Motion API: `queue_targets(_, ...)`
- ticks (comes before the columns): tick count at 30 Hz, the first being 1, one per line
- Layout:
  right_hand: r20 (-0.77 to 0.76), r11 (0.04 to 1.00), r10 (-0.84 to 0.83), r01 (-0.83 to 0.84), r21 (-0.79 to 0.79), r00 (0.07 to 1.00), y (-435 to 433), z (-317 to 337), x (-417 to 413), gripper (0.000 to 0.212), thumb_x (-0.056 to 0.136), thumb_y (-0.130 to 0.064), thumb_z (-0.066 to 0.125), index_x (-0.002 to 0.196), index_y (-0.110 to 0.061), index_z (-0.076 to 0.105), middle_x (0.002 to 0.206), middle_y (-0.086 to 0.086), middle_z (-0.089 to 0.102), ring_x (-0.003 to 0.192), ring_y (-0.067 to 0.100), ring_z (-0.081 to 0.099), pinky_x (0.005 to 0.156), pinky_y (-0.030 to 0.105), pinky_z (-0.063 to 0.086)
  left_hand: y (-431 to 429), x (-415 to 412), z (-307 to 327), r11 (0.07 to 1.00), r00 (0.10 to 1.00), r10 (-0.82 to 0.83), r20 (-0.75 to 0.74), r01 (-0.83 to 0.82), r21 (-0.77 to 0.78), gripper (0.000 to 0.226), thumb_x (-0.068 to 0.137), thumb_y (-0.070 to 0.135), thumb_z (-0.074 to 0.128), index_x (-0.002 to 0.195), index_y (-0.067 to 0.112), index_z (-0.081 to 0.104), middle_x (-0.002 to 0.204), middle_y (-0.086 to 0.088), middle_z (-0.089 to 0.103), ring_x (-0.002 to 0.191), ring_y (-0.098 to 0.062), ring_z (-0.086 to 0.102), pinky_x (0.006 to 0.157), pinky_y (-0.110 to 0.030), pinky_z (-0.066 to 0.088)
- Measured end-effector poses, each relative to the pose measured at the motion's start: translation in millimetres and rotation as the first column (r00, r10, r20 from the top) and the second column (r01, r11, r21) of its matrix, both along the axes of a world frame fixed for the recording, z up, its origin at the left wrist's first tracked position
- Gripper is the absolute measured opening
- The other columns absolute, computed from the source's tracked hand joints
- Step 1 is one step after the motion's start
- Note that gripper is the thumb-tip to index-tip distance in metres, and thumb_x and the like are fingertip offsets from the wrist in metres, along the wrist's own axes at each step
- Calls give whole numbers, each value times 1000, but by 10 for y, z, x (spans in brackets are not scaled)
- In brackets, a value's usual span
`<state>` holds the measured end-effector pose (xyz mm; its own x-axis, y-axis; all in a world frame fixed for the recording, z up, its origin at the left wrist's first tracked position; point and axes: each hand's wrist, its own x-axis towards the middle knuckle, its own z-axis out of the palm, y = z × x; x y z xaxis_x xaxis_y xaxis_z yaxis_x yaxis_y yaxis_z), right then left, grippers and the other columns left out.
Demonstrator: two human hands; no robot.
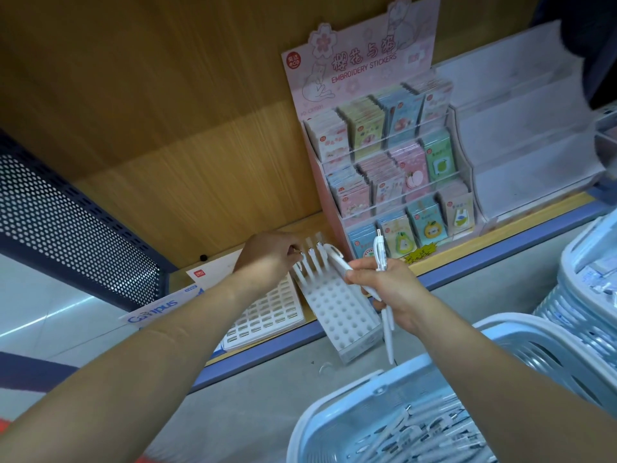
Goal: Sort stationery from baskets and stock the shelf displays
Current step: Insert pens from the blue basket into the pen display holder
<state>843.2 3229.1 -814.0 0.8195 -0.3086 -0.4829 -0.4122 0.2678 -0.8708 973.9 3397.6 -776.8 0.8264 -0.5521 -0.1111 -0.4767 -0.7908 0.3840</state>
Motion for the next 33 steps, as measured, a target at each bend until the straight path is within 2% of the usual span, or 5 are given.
queue_targets(5,24,1000,28,-28,-1,999,8,11,13,13,82,-6,74,88,-14,66,77,6,61,61,12,50,47,22,35,38,36,-63,993,994,-106,39,103,56,20,97,22,57,114,13,66,105,-5,66,93,-19,61,82,-36,52)
queue_targets(14,112,975,-8,-17,224,994,-18,69,10,18,81,0,72,92,-11,62,58,-4,56,50,9,44,39,18,31,-89,-25,190,985,996,62,-58,-70,-157,23,97,39,54,94,22,69,86,9,69,77,-6,63,75,-30,53)
queue_targets(19,180,957,56,-104,269,982,7,150,17,17,82,2,70,92,-10,62,60,-4,58,48,8,41,38,15,26,-295,-84,433,896,821,60,-567,-294,-332,35,93,35,62,98,1,70,70,-8,66,55,-13,55,53,-21,48)
queue_targets(26,4,857,-291,259,446,957,-180,150,55,10,89,2,49,91,-5,55,73,11,57,54,13,45,37,18,31,-130,133,559,634,829,127,-544,-489,-599,12,79,2,76,90,0,72,68,-4,69,66,-15,65,68,-22,59)
queue_targets(33,-44,761,-344,305,573,938,-284,157,9,37,92,14,40,125,0,48,102,21,65,83,25,66,70,31,52,-136,81,464,891,948,216,-233,-289,-350,15,74,17,85,79,16,71,66,-2,68,60,-10,67,66,-27,57)
